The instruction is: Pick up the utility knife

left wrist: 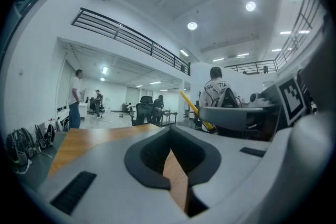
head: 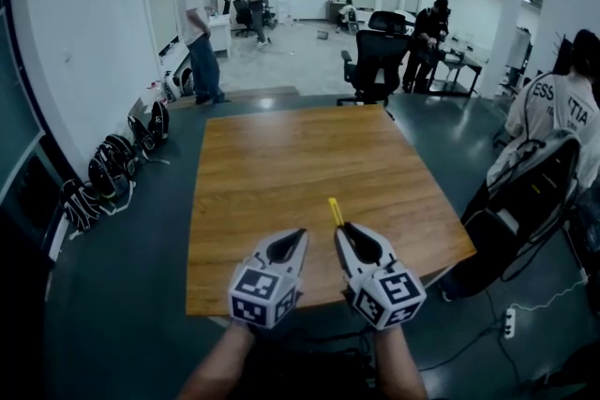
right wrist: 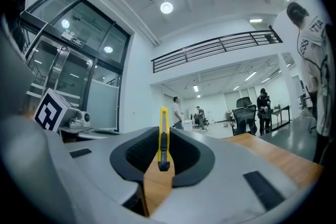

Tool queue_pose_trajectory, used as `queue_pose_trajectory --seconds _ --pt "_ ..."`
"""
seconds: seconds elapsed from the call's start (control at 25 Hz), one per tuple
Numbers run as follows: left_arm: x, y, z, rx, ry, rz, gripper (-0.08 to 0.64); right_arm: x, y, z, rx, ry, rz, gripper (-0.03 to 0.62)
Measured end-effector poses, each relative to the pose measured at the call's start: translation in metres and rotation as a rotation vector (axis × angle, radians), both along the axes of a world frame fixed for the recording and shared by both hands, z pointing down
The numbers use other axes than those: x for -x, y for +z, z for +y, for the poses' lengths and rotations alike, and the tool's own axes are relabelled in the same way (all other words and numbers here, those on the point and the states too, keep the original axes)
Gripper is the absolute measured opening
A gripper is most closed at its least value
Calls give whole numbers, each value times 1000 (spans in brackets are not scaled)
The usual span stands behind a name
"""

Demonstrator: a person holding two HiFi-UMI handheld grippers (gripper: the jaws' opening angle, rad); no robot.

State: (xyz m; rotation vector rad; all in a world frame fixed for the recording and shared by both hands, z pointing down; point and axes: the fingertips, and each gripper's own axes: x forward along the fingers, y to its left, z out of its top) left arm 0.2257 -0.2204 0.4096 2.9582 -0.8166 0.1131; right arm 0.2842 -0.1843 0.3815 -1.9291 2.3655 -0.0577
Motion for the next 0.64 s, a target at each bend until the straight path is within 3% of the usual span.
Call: queue_pose_trajectory --seconds 0.32,0.64 --pt "-28 -23 8 5 0 -8 6 -29 -20 7 13 7 -3 72" --pt "-35 18 35 -14 12 -18 6 -34 22 34 -7 1 -10 72"
